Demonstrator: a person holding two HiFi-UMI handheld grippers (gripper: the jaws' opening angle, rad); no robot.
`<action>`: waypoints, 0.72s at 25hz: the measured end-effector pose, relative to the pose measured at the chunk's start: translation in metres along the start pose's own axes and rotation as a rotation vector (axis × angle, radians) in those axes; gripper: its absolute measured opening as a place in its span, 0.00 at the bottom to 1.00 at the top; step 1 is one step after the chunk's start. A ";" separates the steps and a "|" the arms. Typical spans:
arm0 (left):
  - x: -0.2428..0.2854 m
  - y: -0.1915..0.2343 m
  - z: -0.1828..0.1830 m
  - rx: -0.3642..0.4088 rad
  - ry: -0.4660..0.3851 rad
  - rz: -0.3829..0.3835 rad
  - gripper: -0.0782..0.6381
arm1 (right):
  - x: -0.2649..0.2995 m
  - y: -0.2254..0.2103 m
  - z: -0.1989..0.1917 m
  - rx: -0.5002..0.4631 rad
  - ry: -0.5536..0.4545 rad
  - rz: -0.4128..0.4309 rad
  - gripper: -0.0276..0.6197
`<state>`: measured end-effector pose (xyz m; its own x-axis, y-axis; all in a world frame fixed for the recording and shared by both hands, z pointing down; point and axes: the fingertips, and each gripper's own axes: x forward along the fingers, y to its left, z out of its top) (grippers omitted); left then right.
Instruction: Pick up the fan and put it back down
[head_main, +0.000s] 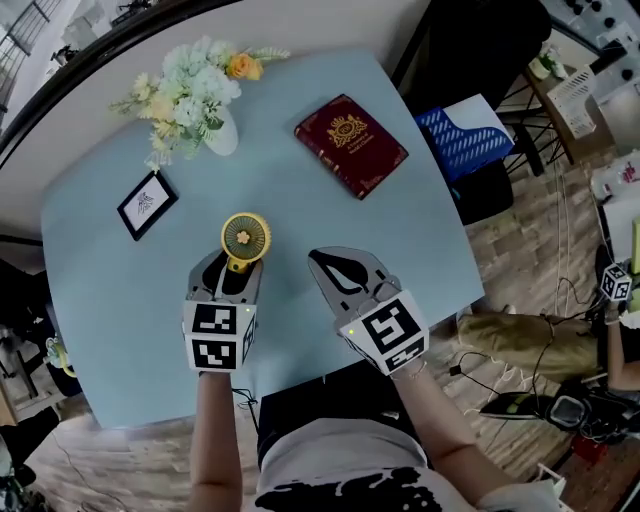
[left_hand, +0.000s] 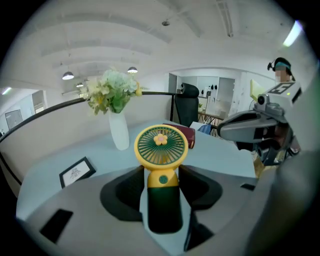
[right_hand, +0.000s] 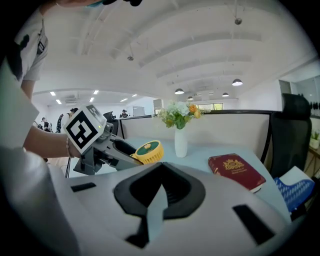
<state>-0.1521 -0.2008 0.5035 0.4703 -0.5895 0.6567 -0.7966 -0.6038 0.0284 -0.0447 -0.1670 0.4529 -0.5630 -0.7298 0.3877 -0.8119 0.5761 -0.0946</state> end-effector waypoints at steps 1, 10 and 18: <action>-0.005 -0.001 0.009 0.002 -0.017 0.003 0.42 | -0.002 0.000 0.009 -0.011 -0.015 0.002 0.05; -0.041 -0.015 0.070 -0.003 -0.137 -0.016 0.42 | -0.023 -0.004 0.061 -0.069 -0.098 0.010 0.05; -0.064 -0.017 0.116 0.051 -0.228 0.003 0.42 | -0.031 -0.004 0.114 -0.182 -0.194 0.075 0.05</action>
<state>-0.1248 -0.2145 0.3736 0.5464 -0.6938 0.4691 -0.7805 -0.6250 -0.0153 -0.0416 -0.1890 0.3369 -0.6537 -0.7295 0.2013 -0.7357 0.6749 0.0571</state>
